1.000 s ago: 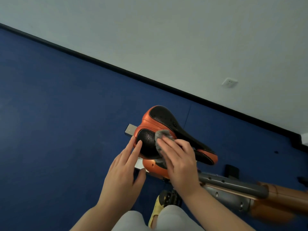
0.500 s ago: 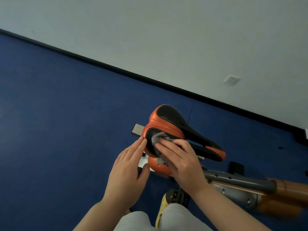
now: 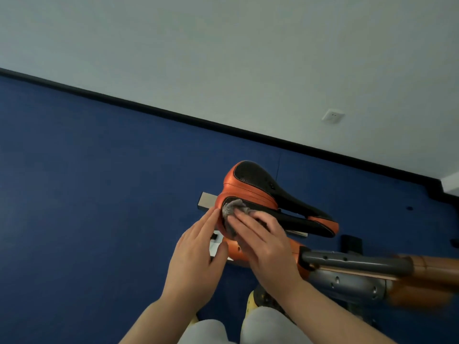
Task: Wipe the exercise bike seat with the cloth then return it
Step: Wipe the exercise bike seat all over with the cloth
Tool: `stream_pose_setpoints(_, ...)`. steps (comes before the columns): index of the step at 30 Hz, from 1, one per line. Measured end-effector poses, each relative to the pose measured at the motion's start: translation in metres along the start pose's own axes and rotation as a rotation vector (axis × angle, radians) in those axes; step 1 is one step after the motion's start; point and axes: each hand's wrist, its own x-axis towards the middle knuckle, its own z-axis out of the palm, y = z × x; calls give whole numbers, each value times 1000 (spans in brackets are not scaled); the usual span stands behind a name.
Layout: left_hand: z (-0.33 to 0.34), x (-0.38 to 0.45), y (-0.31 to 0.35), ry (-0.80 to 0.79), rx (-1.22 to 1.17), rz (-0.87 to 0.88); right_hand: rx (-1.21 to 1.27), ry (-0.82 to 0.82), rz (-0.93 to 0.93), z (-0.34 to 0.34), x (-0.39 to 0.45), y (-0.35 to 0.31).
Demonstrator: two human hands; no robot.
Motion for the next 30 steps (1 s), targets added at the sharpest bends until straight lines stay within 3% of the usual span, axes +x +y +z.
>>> stream_pose_setpoints(4, 0, 0, -1, -29, -18, 14, 60, 105, 215, 12, 16, -25)
stream_pose_setpoints(10, -10, 4, -9, -89, -23, 37, -32, -1, 69, 2, 11, -12)
stream_pose_setpoints(15, -15, 9, -12, -112, -19, 82, -1, 229, 385, 11, 8, -22)
stream_pose_setpoints(17, -16, 10, -12, -120, -28, 114, 14, 223, 371, 22, 13, -37)
stream_pose_setpoints(21, -19, 13, -14, -151, -47, 150, 20, 69, 138, 4, 16, -18)
stream_pose_setpoints(24, -22, 15, -17, -169, -41, 175, 25, 187, 336, -7, 8, -3)
stream_pose_setpoints(27, -21, 17, -16, -174, -65, 182, 6, 330, 541, 13, 12, -29)
stream_pose_setpoints(30, -19, 18, -16, -188, -82, 197, 55, 286, 412, 23, 20, -44)
